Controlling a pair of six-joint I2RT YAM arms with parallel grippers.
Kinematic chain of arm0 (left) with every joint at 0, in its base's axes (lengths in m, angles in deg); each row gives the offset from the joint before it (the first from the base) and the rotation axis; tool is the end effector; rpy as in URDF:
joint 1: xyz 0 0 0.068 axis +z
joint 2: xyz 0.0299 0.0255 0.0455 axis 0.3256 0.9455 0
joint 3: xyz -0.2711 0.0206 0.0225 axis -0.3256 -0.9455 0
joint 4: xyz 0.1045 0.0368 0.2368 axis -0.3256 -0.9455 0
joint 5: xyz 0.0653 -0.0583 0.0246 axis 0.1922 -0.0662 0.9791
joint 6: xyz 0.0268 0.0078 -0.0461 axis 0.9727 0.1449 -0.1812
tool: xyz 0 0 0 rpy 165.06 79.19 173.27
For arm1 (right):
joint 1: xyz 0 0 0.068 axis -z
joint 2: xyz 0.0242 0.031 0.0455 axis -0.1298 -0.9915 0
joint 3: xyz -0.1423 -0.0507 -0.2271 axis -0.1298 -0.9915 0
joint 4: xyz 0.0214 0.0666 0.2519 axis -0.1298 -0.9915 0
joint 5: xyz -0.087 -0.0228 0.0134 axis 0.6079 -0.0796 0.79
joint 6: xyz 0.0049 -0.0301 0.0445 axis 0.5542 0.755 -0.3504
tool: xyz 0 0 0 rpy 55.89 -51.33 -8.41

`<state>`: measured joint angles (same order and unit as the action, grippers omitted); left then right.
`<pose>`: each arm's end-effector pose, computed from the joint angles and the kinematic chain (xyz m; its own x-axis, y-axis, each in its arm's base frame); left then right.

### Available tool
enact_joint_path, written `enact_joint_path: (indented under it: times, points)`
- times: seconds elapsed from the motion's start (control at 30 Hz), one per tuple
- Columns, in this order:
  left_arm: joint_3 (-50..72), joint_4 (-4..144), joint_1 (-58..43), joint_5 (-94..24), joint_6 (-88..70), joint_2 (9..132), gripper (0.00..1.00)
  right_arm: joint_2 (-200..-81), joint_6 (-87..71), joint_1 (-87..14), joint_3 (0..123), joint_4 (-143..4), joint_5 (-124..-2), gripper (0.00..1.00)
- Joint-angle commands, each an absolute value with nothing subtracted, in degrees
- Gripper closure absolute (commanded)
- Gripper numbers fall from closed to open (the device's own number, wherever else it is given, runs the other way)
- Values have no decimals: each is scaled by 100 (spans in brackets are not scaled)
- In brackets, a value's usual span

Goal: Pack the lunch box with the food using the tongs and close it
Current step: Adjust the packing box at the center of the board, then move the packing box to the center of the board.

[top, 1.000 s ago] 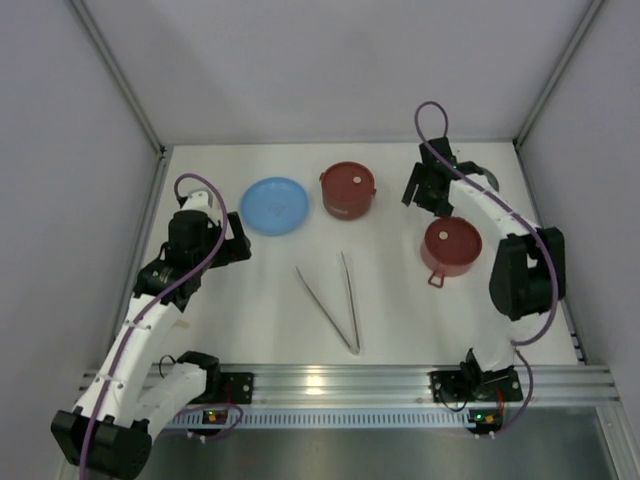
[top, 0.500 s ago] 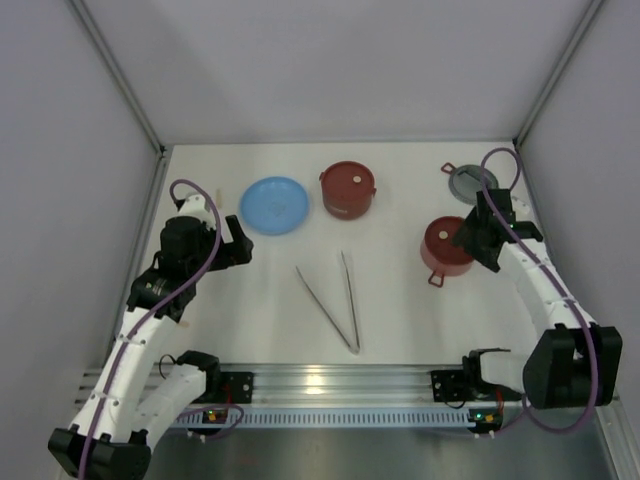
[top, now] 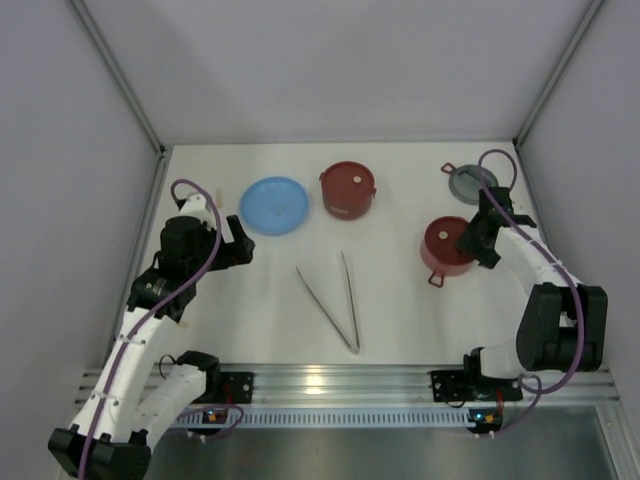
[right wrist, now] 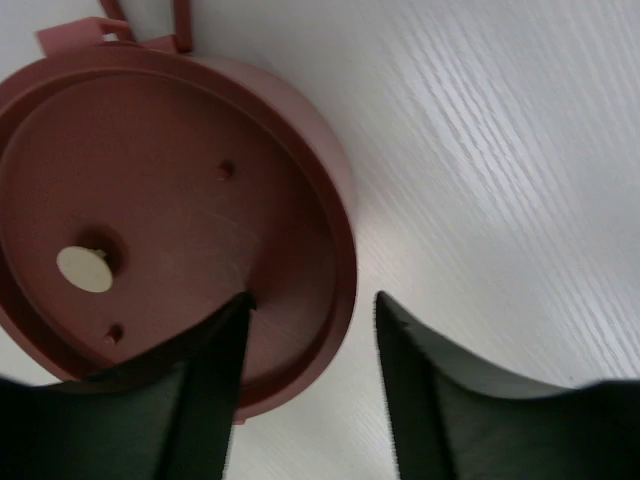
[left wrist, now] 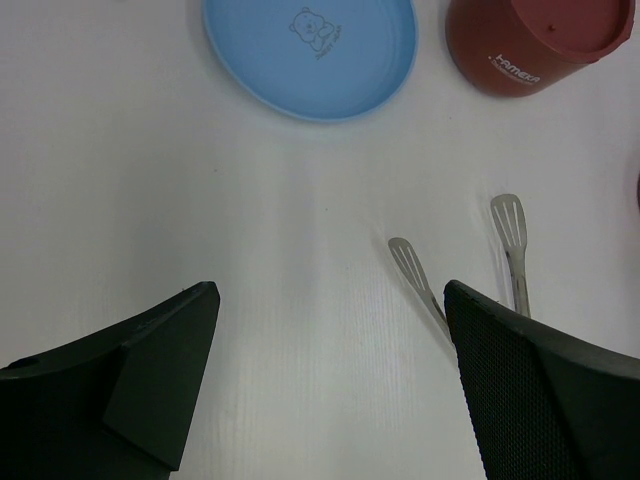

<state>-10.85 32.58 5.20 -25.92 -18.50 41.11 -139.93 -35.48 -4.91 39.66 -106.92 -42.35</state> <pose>0.1656 -0.0400 0.3243 -0.5485 -0.2353 -0.8024 0.0279 0.9539 -0.2988 0.2676 -0.0197 0.2180 -0.6693 0.5818 -0.4620 0.6249 0.7772 0.0735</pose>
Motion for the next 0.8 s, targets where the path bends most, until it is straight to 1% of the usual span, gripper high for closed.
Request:
enact_joint_path:
  times: [0.0, 0.03, 0.1, 0.13, 0.2, 0.23, 0.37, 0.47, 0.57, 0.6, 0.67, 0.77]
  points:
    - [-1088, 3636, 520, -2628, -1835, 4108, 1, -14110, -3382, -421, 3750, -10336, -4686, 47]
    - [-1080, 3627, 520, -2628, -1827, 4117, 1, -13962, -3417, -430, 3514, -10231, -4810, 57]
    - [-1079, 3636, 520, -2619, -1827, 4134, 1, -13820, -3514, -517, 3311, -10037, -5091, 65]
    - [-1079, 3636, 520, -2619, -1827, 4143, 1, -13698, -3549, -561, 3162, -10002, -5154, 74]
    - [-1079, 3627, 520, -2610, -1827, 4161, 1, -13583, -3707, -702, 3020, -9905, -5295, 83]
    - [-1079, 3636, 520, -2610, -1835, 4178, 1, -13469, -3768, -928, 2907, -9861, -5321, 89]
    - [-1062, 3627, 520, -2610, -1827, 4248, 1, -13354, -4216, -1536, 2844, -9764, -5313, 90]
    - [-1062, 3627, 520, -2637, -1827, 4327, 1, -13380, -4576, -2334, 2949, -9773, -5111, 90]
    - [-1053, 3627, 520, -2663, -1818, 4415, 1, -13380, -4875, -2844, 3037, -9729, -5032, 89]
    - [-1053, 3653, 520, -2663, -1835, 4433, 1, -13398, -4911, -2934, 3090, -9694, -5040, 88]
    - [-1053, 3679, 520, -3127, -1844, 4564, 1, -13485, -4877, -3083, 3177, -9667, -4979, 86]
    - [-1044, 3732, 520, -3584, -1932, 4784, 1, -13915, -4517, -3128, 3546, -9711, -5109, 85]
